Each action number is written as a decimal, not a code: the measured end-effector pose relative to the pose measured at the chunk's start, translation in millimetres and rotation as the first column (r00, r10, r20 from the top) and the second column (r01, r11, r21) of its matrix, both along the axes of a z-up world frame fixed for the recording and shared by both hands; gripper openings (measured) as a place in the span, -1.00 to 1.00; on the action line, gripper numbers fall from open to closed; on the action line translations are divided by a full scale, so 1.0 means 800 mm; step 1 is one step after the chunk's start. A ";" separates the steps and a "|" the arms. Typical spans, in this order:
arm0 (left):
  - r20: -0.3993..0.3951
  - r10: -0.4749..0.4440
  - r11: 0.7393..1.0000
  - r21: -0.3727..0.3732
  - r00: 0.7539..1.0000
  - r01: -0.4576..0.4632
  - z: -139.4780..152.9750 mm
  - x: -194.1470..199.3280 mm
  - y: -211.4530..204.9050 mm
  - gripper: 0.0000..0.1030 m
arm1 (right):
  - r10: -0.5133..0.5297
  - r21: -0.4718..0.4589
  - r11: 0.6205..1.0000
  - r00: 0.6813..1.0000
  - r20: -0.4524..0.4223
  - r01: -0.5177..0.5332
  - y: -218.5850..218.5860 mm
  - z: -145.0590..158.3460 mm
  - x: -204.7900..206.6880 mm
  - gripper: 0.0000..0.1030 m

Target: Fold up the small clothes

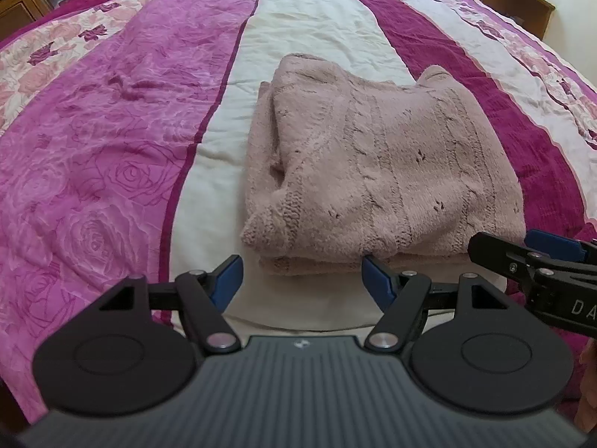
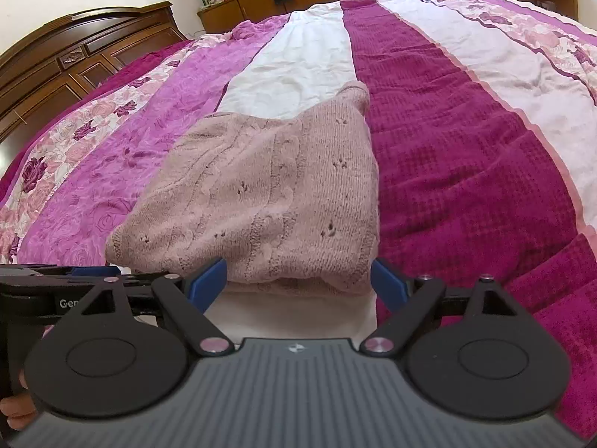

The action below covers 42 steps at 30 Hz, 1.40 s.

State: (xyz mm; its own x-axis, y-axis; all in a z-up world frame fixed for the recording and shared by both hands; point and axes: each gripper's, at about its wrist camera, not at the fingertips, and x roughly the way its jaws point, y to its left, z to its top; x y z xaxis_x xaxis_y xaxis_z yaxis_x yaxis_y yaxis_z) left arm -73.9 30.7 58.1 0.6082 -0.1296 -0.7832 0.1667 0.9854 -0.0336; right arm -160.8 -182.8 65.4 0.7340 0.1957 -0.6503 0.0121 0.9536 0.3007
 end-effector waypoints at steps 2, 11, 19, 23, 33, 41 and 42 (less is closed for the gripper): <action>-0.002 0.000 1.000 -0.001 1.000 0.000 0.000 0.000 0.000 0.39 | -0.002 0.001 1.000 1.000 -0.003 0.002 0.000 0.000 0.000 0.73; -0.007 0.002 1.000 0.002 1.000 -0.002 -0.002 -0.001 0.000 0.39 | -0.003 0.004 1.000 1.000 -0.006 0.003 0.000 -0.002 0.000 0.74; -0.013 0.005 1.000 0.001 1.000 -0.005 -0.003 -0.001 0.001 0.39 | -0.003 0.005 1.000 1.000 -0.007 0.003 -0.001 -0.002 0.000 0.74; -0.015 0.007 1.000 0.000 1.000 -0.007 -0.003 -0.002 0.001 0.39 | -0.004 0.007 1.000 1.000 -0.010 0.004 -0.001 -0.003 0.000 0.74; -0.019 0.005 1.000 0.004 1.000 -0.005 -0.004 -0.001 0.001 0.39 | 0.000 0.005 1.000 1.000 -0.011 0.000 0.001 -0.004 0.001 0.74; -0.022 0.004 1.000 0.004 1.000 -0.004 -0.004 -0.001 0.001 0.39 | -0.002 0.005 1.000 1.000 -0.011 0.002 0.001 -0.003 0.001 0.74; -0.022 0.004 1.000 0.004 1.000 -0.004 -0.004 -0.001 0.002 0.39 | -0.001 0.005 1.000 1.000 -0.011 0.001 0.001 -0.003 0.002 0.74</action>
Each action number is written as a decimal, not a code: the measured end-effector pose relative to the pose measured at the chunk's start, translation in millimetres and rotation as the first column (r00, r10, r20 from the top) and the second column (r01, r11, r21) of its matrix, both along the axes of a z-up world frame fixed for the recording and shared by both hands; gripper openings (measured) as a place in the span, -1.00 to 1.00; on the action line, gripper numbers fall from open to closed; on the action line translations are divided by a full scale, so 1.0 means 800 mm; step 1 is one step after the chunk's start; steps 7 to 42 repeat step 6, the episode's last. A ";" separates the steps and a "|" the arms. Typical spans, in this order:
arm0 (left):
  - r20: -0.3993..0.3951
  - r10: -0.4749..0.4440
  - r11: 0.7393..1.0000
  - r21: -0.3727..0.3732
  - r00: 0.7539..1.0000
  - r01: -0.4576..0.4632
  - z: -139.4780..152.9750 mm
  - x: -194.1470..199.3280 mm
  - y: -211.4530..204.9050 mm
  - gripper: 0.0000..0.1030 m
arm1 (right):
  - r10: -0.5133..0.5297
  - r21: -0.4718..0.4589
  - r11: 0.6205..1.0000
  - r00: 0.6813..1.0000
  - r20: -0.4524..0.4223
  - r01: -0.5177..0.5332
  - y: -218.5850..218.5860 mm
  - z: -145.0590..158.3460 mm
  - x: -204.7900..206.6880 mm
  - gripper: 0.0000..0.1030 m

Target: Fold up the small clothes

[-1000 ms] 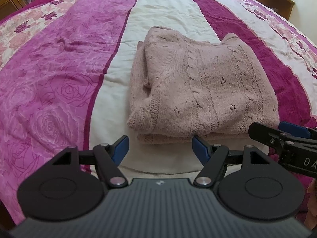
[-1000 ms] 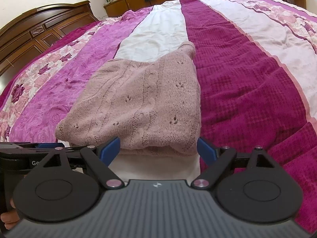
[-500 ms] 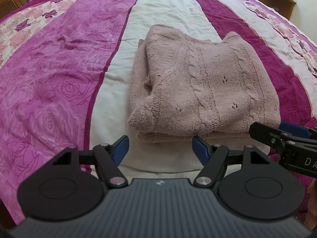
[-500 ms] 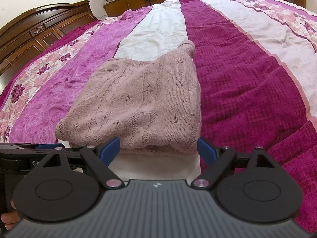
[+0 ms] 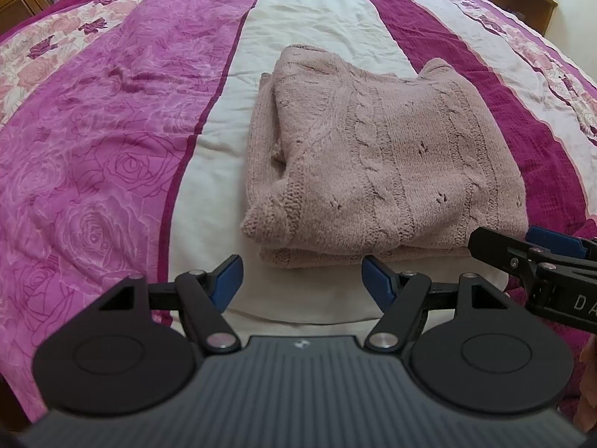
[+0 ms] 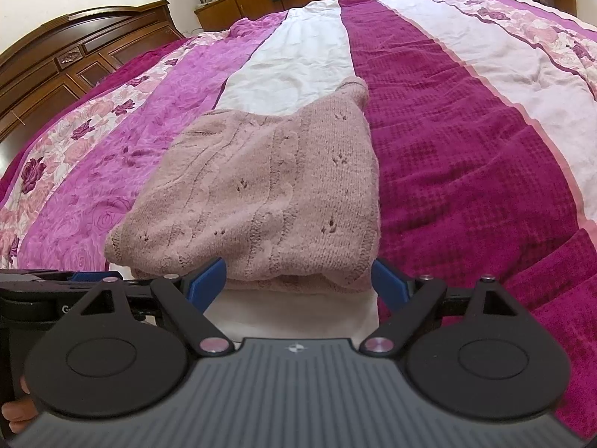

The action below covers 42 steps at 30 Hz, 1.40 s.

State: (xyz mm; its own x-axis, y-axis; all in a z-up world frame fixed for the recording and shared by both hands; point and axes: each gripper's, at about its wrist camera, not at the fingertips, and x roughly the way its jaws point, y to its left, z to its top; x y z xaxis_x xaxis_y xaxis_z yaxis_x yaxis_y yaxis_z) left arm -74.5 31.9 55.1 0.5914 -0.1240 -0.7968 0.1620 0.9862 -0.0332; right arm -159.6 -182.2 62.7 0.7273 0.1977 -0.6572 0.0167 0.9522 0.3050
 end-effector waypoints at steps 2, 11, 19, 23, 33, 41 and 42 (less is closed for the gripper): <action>-0.001 0.001 1.000 -0.001 1.000 -0.001 0.000 0.000 0.000 0.39 | 0.000 0.000 1.000 1.000 -0.001 0.000 0.000 0.000 0.000 0.74; -0.010 -0.002 1.000 0.006 1.000 0.002 -0.001 0.000 0.000 0.39 | -0.001 0.001 1.000 1.000 -0.001 0.001 0.000 0.000 0.000 0.74; -0.010 -0.002 1.000 0.006 1.000 0.002 -0.001 0.000 0.000 0.39 | -0.001 0.001 1.000 1.000 -0.001 0.001 0.000 0.000 0.000 0.74; -0.010 -0.002 1.000 0.006 1.000 0.002 -0.001 0.000 0.000 0.39 | -0.001 0.001 1.000 1.000 -0.001 0.001 0.000 0.000 0.000 0.74; -0.010 -0.002 1.000 0.006 1.000 0.002 -0.001 0.000 0.000 0.39 | -0.001 0.001 1.000 1.000 -0.001 0.001 0.000 0.000 0.000 0.74; -0.010 -0.002 1.000 0.006 1.000 0.002 -0.001 0.000 0.000 0.39 | -0.001 0.001 1.000 1.000 -0.001 0.001 0.000 0.000 0.000 0.74; -0.010 -0.002 1.000 0.006 1.000 0.002 -0.001 0.000 0.000 0.39 | -0.001 0.001 1.000 1.000 -0.001 0.001 0.000 0.000 0.000 0.74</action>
